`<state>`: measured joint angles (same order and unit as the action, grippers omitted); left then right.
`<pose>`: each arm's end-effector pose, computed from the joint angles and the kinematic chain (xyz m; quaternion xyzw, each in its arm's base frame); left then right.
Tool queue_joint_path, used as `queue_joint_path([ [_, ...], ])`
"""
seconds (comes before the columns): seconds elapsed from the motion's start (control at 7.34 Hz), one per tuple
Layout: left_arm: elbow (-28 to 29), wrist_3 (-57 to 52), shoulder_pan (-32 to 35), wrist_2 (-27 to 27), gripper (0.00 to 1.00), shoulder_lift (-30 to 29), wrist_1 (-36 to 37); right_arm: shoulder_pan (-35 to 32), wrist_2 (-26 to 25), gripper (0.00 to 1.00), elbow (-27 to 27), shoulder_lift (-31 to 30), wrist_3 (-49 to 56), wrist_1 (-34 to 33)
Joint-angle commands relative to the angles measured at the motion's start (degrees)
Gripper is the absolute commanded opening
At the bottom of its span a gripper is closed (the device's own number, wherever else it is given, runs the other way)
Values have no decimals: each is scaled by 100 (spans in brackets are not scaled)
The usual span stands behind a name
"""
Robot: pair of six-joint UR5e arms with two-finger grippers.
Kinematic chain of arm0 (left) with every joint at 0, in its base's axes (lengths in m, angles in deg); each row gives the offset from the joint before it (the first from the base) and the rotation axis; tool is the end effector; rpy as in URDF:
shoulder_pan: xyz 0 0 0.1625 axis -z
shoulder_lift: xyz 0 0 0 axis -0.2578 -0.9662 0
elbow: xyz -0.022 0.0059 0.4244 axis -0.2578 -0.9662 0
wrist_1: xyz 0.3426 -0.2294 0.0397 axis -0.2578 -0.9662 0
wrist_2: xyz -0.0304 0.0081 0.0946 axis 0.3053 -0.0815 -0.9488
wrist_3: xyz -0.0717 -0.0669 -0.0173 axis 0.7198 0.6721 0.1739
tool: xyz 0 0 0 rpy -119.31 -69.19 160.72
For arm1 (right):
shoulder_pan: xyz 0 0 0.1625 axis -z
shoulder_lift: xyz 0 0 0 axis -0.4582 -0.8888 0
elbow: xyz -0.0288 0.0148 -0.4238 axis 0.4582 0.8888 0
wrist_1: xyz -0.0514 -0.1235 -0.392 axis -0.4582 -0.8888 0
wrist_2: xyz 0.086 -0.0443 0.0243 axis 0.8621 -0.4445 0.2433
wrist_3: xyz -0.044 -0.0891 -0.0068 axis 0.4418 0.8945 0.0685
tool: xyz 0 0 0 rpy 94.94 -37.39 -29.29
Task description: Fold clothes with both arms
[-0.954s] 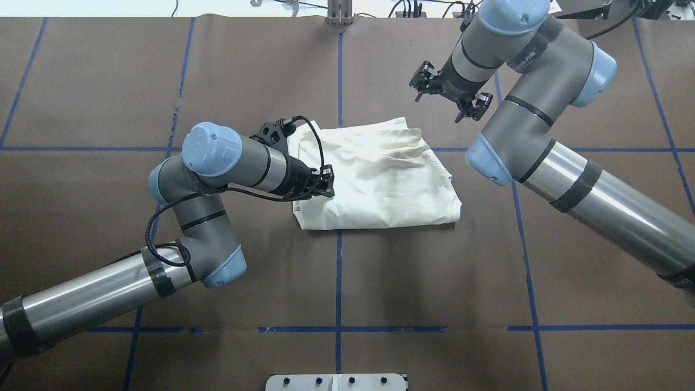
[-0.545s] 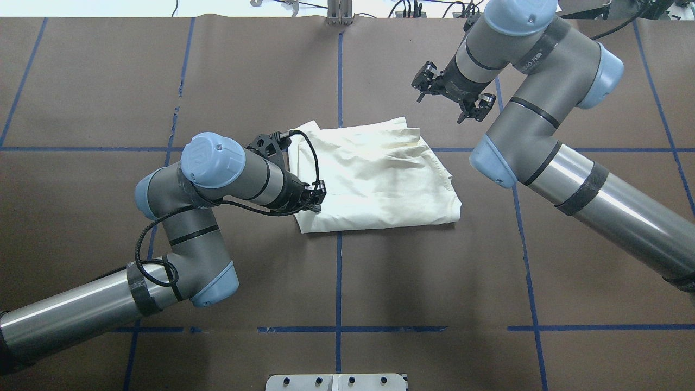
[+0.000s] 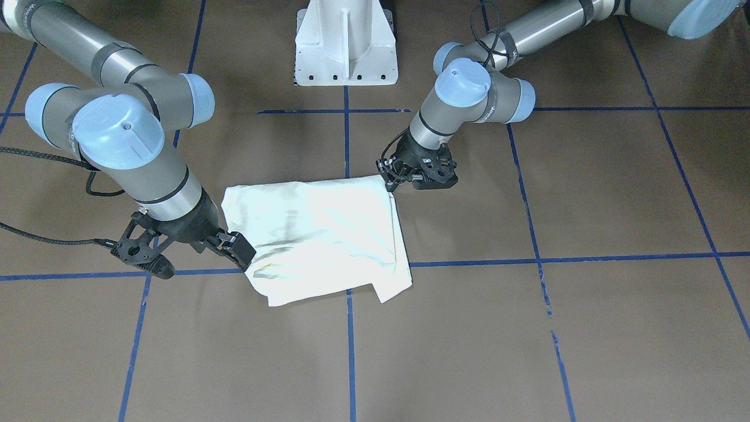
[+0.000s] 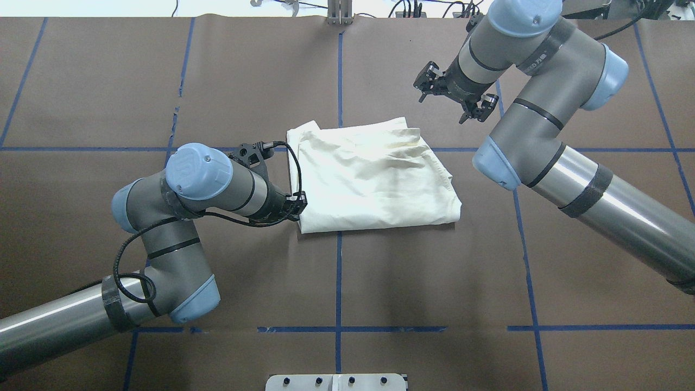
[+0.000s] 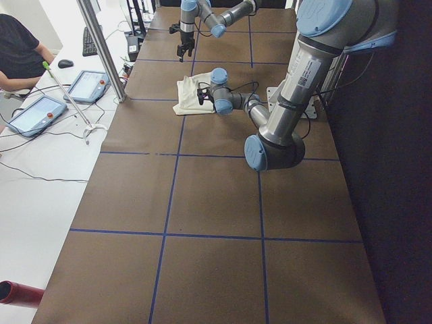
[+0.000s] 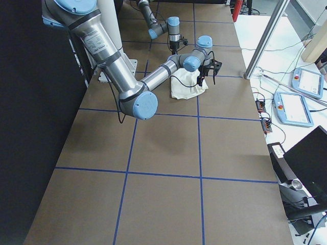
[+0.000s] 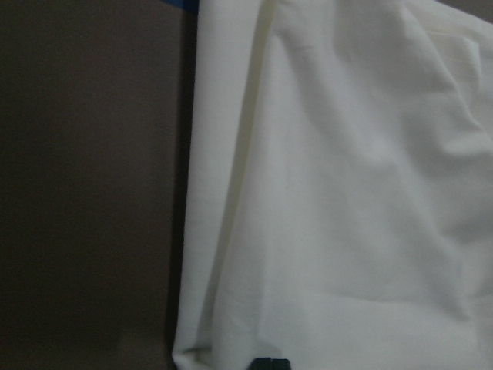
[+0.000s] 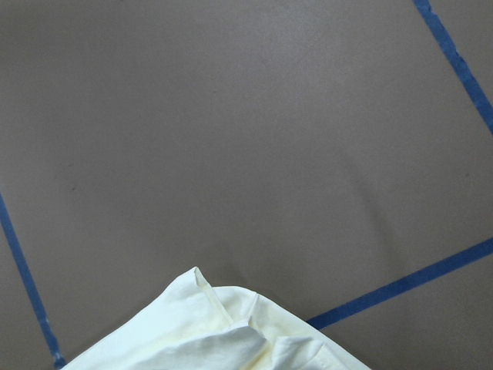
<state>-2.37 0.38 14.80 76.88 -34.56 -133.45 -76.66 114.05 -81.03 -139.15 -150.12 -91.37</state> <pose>0.5475 -0.4266 0.2781 -0.0047 0.5287 -0.1113 0.8415 -0.3982 -0.5972 0.2805 -0.0260 -0.4304 0.2424 0.8691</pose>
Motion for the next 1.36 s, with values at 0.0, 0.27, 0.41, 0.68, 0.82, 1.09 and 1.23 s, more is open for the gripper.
queue_joint_path([
  [0.0, -955, -633, 163, -223, 0, 204, 1050, -227, 20, 100, -344, -437, 17, -22],
  [0.27, -2194, -1476, 548, -208, 0, 1272, 1310, -667, 72, 100, -818, -1061, 995, -214],
  [0.41, -2547, -1855, 847, -190, 0, 1765, 1319, -956, 81, 100, -1098, -1177, 1724, -746],
  [0.68, -2980, -3572, 2020, 133, 0, 2593, 1336, -1693, 238, 100, -1573, -1379, 3655, -2029],
  [0.82, -2999, -4347, 2767, 614, 0, 2831, 1432, -2228, 596, 100, -1698, -1711, 4579, -2200],
  [1.09, -2851, -6803, 4680, 1004, 24, 3236, 2017, -3292, 1082, 100, -1883, -2554, 6372, -2246],
  [1.23, -2371, -8382, 5830, 1528, 28, 3220, 2500, -3610, 1092, 100, -1840, -2993, 7268, -2246],
])
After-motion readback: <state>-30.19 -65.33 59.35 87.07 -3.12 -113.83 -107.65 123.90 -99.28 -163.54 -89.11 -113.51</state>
